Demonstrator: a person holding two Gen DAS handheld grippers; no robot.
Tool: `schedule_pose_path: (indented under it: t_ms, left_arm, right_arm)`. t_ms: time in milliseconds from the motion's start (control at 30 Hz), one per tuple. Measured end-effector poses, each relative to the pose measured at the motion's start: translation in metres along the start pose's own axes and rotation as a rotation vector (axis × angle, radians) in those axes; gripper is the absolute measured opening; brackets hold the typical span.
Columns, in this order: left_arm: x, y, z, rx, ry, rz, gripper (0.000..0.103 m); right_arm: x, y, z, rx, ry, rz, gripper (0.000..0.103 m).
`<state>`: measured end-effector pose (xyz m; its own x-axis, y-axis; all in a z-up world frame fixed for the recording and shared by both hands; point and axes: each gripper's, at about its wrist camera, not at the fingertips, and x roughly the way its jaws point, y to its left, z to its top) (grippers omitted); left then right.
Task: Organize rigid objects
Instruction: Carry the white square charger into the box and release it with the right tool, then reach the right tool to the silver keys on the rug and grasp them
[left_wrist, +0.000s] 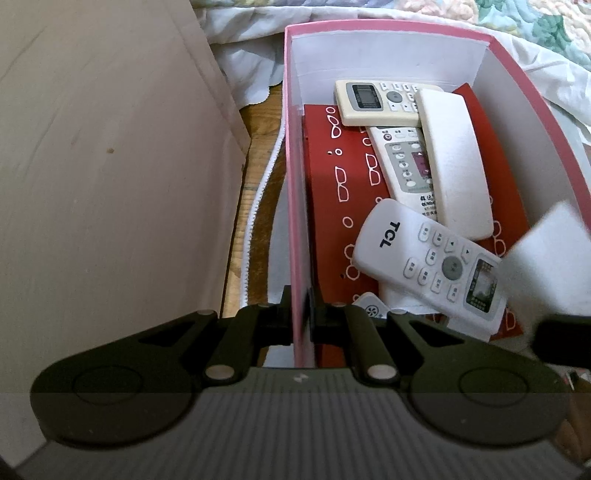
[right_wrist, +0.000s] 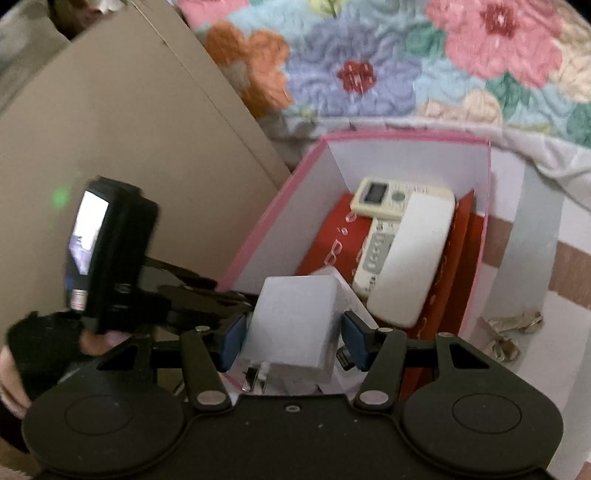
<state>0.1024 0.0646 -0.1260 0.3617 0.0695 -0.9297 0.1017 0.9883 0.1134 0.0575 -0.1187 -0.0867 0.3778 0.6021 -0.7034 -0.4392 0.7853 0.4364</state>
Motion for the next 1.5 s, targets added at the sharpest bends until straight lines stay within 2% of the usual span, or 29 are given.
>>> schedule_pose_path:
  t_ms: [100,133,200,267,333,400,467,633,733,833,933,1067,1200,1333,1500]
  left_arm:
    - [-0.001,0.0,0.0,0.005,-0.003,-0.003,0.006]
    - [-0.001,0.0,-0.001,0.007,-0.006,-0.003,0.006]
    - [-0.001,0.0,-0.002,0.01,-0.009,-0.002,0.006]
    - [-0.001,0.0,-0.002,0.009,-0.01,-0.003,0.006]
    - [-0.002,0.0,-0.002,0.004,-0.01,-0.006,0.006]
    - [-0.002,0.0,-0.002,0.003,-0.011,-0.005,0.006]
    - [-0.002,0.0,-0.002,0.005,-0.011,-0.002,0.006]
    - [-0.001,0.0,-0.001,-0.001,-0.009,-0.005,0.006]
    - [-0.001,-0.001,-0.001,0.001,-0.011,0.001,0.006]
    - [-0.001,-0.003,-0.002,0.008,-0.017,0.011,0.007]
    - [-0.001,-0.003,-0.002,0.002,-0.016,0.009,0.007]
    - [-0.001,-0.002,-0.001,0.002,-0.015,0.008,0.007]
    - [-0.001,0.0,-0.001,0.0,-0.013,0.006,0.007]
    - [-0.001,0.0,-0.001,0.0,-0.013,0.005,0.007]
    - [0.0,-0.001,-0.001,-0.005,-0.013,0.003,0.007]
  right_arm:
    - [0.012,-0.005,-0.004,0.022,0.049,-0.053,0.059]
    - [0.014,-0.006,-0.005,0.029,0.064,-0.086,0.047]
    - [0.018,-0.012,-0.007,0.074,0.095,-0.112,0.039]
    - [0.018,-0.014,-0.007,0.087,0.088,-0.107,0.036]
    - [0.017,-0.011,-0.007,0.059,0.09,-0.143,0.029]
    - [0.017,-0.011,-0.008,0.047,0.089,-0.156,0.028]
    - [0.012,-0.013,-0.008,0.053,0.084,-0.167,0.028]
    - [-0.024,-0.028,0.009,0.077,-0.006,-0.182,0.029]
    - [-0.055,-0.045,0.026,0.082,-0.053,-0.251,0.03]
    - [-0.08,-0.067,0.039,0.125,-0.059,-0.289,0.032]
    - [-0.092,-0.09,0.041,0.199,-0.053,-0.282,0.034]
    - [-0.084,-0.114,0.027,0.295,-0.047,-0.231,0.038]
    - [-0.059,-0.127,0.005,0.274,-0.046,-0.168,0.043]
    - [-0.027,-0.137,-0.02,0.215,-0.004,-0.208,0.043]
    - [0.006,-0.145,-0.049,0.175,-0.031,-0.248,0.043]
